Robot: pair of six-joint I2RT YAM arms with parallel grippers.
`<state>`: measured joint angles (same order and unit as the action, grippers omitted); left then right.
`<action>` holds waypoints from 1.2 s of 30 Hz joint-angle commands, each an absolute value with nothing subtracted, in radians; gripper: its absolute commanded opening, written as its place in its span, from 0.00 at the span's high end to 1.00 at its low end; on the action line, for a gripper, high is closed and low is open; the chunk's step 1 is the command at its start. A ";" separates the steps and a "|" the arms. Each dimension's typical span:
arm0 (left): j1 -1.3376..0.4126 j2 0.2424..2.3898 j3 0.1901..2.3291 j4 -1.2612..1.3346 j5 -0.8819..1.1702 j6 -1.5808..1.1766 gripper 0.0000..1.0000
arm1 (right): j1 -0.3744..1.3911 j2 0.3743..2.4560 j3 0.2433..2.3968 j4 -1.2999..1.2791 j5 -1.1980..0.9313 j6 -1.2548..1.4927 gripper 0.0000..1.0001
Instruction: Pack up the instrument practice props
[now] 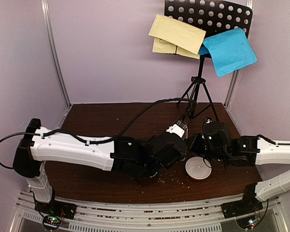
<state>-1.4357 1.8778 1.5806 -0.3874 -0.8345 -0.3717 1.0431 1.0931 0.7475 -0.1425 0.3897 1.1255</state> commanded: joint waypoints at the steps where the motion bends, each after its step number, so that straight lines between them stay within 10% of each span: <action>1: -1.419 1.882 1.608 -0.412 -0.862 -0.442 0.66 | 1.049 1.098 0.773 -0.125 0.414 1.125 1.00; 20: -1.410 1.913 1.648 -0.354 -0.751 -0.457 1.00 | 1.055 1.097 0.759 -0.131 0.425 1.121 0.98; 36: -1.314 1.853 1.629 -0.285 -0.544 -0.476 1.00 | 1.054 0.909 0.714 -0.122 0.487 1.001 0.24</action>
